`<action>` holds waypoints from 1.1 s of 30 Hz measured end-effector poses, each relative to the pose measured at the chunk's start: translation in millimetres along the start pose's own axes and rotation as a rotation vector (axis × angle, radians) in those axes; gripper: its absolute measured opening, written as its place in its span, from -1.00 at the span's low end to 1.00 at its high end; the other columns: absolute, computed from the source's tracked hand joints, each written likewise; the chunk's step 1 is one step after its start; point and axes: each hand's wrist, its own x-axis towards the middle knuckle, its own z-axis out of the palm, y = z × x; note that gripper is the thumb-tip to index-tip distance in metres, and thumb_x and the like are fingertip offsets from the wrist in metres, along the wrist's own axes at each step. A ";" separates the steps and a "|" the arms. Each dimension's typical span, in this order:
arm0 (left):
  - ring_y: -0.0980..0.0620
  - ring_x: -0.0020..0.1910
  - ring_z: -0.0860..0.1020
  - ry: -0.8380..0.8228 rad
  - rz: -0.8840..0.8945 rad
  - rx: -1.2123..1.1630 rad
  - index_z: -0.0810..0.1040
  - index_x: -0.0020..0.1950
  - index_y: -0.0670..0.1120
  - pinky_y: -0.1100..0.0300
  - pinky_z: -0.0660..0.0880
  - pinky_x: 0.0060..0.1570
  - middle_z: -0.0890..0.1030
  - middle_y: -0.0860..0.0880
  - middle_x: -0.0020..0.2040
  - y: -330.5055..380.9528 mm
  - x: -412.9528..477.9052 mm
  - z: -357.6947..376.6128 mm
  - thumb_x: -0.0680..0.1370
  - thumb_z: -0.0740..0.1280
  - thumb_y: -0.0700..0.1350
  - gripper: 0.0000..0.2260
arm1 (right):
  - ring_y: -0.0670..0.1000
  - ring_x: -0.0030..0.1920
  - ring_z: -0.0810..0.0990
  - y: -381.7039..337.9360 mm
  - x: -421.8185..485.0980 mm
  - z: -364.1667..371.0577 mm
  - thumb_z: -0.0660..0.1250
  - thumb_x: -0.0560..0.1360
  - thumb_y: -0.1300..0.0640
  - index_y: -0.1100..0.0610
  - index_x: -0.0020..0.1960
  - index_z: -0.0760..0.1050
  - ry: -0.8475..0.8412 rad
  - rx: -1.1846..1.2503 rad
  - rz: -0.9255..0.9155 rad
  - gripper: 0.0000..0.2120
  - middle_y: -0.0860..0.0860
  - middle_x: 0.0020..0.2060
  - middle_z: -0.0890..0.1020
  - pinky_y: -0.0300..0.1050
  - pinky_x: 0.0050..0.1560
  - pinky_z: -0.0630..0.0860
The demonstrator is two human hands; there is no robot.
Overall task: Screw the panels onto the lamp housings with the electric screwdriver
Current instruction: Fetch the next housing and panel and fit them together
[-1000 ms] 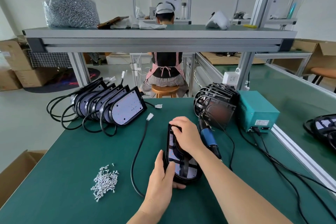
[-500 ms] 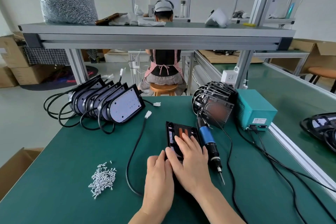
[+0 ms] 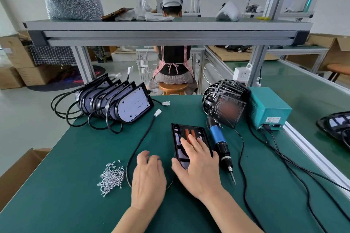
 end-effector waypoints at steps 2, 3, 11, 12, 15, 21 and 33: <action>-0.08 0.01 0.56 0.001 0.078 -0.084 0.58 0.12 -0.14 0.10 0.42 -0.01 0.46 -0.01 0.26 -1.2 4.9 1.3 0.66 0.16 -0.16 -0.79 | -0.05 0.61 0.08 -5.4 -8.9 -1.6 0.01 0.46 -0.39 -0.14 0.57 0.27 0.011 -0.011 -0.013 -0.27 -0.17 0.60 0.18 0.19 0.49 0.10; -0.06 0.00 0.55 -0.008 0.135 -0.113 0.58 0.12 -0.15 0.11 0.44 -0.01 0.49 0.01 0.21 -1.3 8.2 2.4 0.65 0.17 -0.21 -0.80 | -0.03 0.60 0.15 -8.0 -14.9 -1.7 0.04 0.46 -0.38 -0.12 0.55 0.32 0.031 -0.022 -0.030 -0.28 -0.15 0.59 0.24 0.21 0.46 0.15; 0.02 0.01 0.51 0.009 0.244 -0.287 0.57 0.05 -0.17 0.25 0.41 0.07 0.53 0.01 0.05 3.8 30.6 6.9 0.59 0.17 -0.38 -0.78 | 0.03 0.61 0.12 -0.6 -33.7 0.0 0.20 0.41 -0.38 -0.08 0.63 0.15 -0.014 -0.154 -0.086 -0.14 -0.07 0.62 0.16 0.24 0.51 0.15; 0.03 0.00 0.51 0.043 0.252 -0.292 0.58 0.04 -0.19 0.29 0.40 0.06 0.53 0.00 0.05 3.8 29.8 5.8 0.59 0.19 -0.39 -0.79 | 0.05 0.60 0.17 -2.2 -33.8 -0.7 0.24 0.40 -0.35 -0.06 0.61 0.20 -0.013 -0.171 -0.084 -0.15 -0.05 0.61 0.20 0.26 0.49 0.20; -0.02 -0.02 0.52 0.177 0.264 -0.266 0.60 0.00 -0.20 0.26 0.40 0.06 0.55 -0.03 0.00 -0.7 29.0 -5.1 0.56 0.30 -0.36 -0.87 | 0.10 0.54 0.32 -5.7 -34.9 -2.2 0.30 0.37 -0.30 -0.01 0.56 0.33 0.023 -0.189 -0.076 -0.19 0.00 0.56 0.33 0.29 0.41 0.34; -0.19 0.17 0.38 0.174 -0.185 0.263 0.61 0.03 -0.06 -0.04 0.31 0.14 0.51 -0.12 0.11 -51.5 56.6 -53.1 0.52 0.41 0.07 -0.78 | 0.13 0.54 0.33 -7.6 -36.3 0.1 0.27 0.35 -0.26 0.00 0.55 0.33 0.021 -0.232 -0.078 -0.19 0.03 0.55 0.34 0.32 0.39 0.34; -0.08 0.03 0.47 -0.100 -0.172 0.472 0.53 -0.10 0.01 0.05 0.23 0.00 0.51 0.03 -0.09 -74.9 77.2 -61.2 0.56 0.36 0.09 -0.83 | 0.12 0.52 0.36 -13.3 -39.4 -5.7 0.14 0.44 -0.47 0.00 0.51 0.42 0.018 -0.235 -0.123 -0.20 0.02 0.51 0.41 0.37 0.38 0.33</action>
